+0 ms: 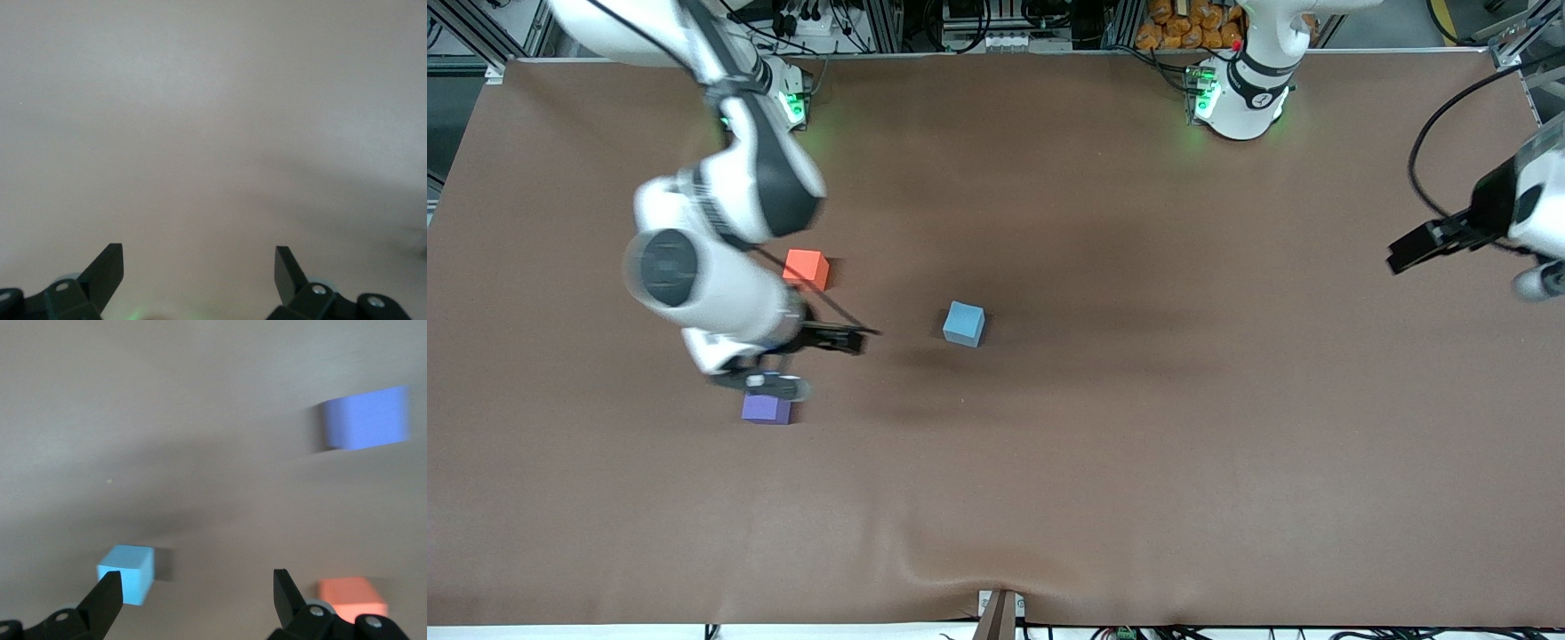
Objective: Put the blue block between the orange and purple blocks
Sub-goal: 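Release the blue block while the right gripper reaches over it, then grasp the light-blue block with the right gripper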
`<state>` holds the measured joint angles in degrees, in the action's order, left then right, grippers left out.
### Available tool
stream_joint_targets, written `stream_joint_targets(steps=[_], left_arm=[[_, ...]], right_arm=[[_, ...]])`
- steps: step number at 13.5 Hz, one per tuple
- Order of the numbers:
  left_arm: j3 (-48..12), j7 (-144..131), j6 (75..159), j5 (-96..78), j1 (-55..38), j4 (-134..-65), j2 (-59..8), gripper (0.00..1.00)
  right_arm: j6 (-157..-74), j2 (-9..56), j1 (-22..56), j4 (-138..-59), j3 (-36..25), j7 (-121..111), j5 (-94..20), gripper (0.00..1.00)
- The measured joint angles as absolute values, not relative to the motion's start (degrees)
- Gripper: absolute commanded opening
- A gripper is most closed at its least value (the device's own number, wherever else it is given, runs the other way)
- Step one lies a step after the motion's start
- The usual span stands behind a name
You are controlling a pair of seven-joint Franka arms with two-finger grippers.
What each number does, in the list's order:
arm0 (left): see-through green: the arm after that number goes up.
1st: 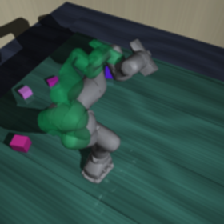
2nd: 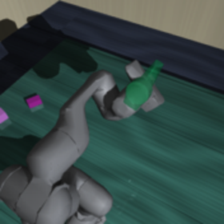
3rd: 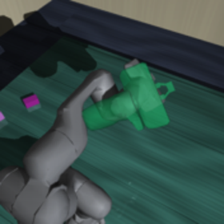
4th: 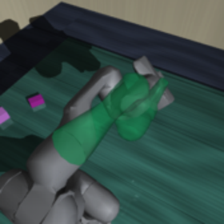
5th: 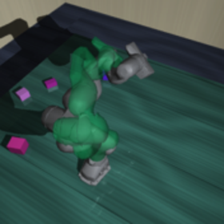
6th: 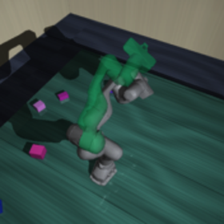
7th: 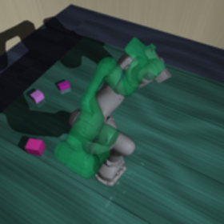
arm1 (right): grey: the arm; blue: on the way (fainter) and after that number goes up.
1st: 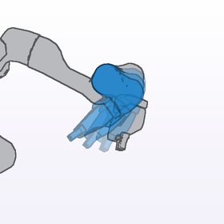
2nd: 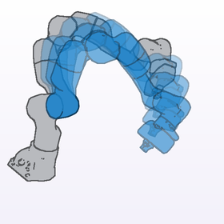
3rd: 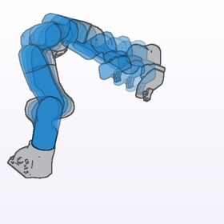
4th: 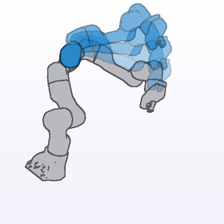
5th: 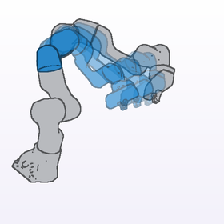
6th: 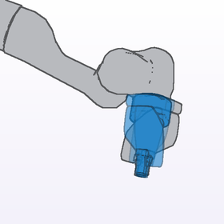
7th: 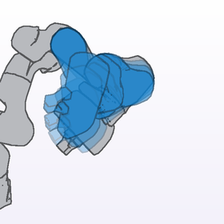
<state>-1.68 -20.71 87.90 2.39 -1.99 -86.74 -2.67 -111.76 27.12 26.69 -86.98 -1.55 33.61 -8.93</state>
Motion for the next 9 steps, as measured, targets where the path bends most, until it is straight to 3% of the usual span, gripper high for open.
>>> stream_joint_targets(steps=[4, 9], left_arm=[[-1.7, -16.4, 90.9, 2.4, 0.0, -92.1, 0.8, 1.00], [-1.7, -9.0, 91.0, 2.4, 3.9, -92.2, 1.3, 1.00]], right_arm=[[-122.5, 34.8, 36.4, -87.4, -1.6, 45.5, -8.9, 1.00], [-123.4, 37.9, 39.8, -89.2, -1.8, 46.8, -8.9, 1.00]])
